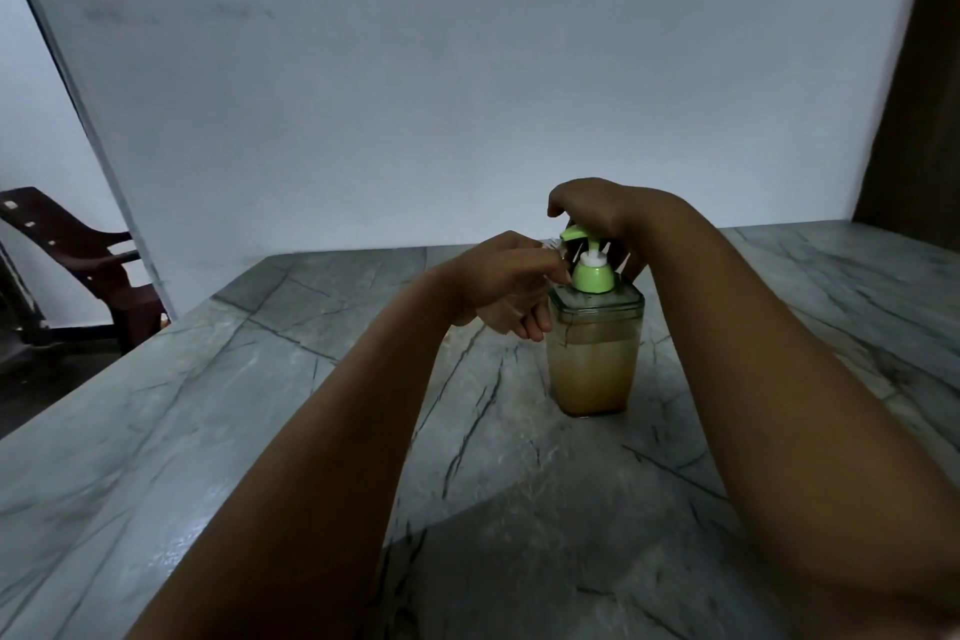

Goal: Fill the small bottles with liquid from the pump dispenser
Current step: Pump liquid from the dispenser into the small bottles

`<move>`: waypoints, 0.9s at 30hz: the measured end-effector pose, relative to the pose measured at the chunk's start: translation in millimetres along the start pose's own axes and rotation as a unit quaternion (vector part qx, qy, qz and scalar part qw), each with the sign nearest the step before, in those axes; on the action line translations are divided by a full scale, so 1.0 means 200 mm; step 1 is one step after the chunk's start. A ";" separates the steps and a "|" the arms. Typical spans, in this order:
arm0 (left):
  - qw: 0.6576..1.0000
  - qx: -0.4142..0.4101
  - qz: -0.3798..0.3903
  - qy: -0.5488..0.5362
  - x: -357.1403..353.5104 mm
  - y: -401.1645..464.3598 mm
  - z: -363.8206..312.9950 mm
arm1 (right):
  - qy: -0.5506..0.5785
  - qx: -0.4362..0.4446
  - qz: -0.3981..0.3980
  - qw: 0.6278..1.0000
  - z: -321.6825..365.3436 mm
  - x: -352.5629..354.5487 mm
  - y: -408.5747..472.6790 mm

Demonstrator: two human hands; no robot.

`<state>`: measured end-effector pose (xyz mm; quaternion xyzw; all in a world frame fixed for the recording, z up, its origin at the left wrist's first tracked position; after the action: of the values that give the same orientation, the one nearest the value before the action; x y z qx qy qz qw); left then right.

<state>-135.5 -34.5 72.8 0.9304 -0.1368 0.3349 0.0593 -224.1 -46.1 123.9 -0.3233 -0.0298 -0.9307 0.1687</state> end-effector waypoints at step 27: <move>1.000 -0.005 -0.001 0.001 0.01 0.01 0.02 | -0.015 -0.003 0.000 1.000 0.00 -0.02 0.00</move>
<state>-133.0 -37.4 71.1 0.9299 -0.1378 0.3349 0.0644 -221.6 -44.7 120.5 -0.3374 -0.0295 -0.9260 0.1668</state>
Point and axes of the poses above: each hand's wrist, its own y-axis towards the middle knuckle, its own x-axis out of the back of the hand, z = x × y, the point moved 8 cm from there along y, towards the middle knuckle, and after that the axes turned 11 degrees about y, right-handed, at the moved point
